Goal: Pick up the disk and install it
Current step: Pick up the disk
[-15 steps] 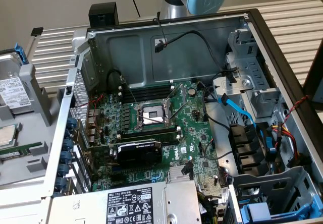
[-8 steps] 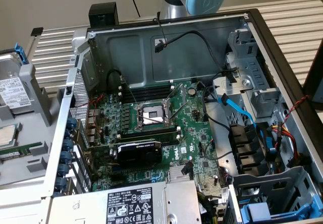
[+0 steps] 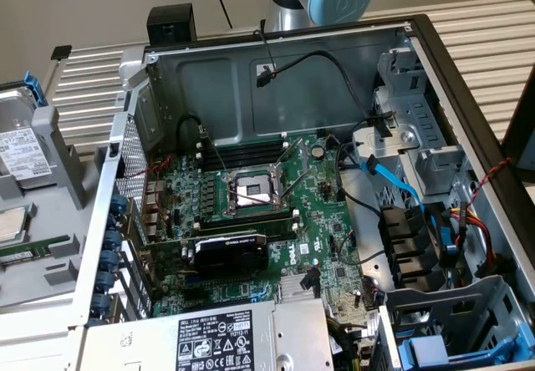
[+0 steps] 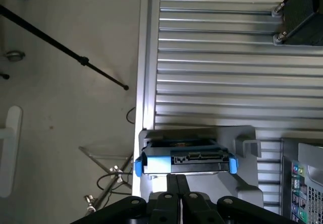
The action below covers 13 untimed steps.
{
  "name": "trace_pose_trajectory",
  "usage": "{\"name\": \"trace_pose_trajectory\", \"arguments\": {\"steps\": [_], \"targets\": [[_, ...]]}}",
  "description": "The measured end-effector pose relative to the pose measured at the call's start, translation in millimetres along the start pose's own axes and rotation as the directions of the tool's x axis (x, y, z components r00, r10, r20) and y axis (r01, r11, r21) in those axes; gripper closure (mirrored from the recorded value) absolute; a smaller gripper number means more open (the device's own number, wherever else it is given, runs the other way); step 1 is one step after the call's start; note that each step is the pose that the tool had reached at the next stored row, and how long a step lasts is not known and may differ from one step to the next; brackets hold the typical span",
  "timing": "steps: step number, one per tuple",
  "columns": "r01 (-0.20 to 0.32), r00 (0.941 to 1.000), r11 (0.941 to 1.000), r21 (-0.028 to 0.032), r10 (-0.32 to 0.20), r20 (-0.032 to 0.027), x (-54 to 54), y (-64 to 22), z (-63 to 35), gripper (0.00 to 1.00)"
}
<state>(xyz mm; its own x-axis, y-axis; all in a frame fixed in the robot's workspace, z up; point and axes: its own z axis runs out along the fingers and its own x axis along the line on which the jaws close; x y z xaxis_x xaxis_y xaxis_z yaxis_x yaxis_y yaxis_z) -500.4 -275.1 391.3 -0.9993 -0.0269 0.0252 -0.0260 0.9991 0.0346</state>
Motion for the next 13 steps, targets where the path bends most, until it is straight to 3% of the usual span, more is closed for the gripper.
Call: {"name": "trace_pose_trajectory", "arguments": {"steps": [13], "targets": [[0.004,1.0000,1.0000,0.0001,-0.004,-0.0001,0.1,0.1,0.0,0.89]]}}
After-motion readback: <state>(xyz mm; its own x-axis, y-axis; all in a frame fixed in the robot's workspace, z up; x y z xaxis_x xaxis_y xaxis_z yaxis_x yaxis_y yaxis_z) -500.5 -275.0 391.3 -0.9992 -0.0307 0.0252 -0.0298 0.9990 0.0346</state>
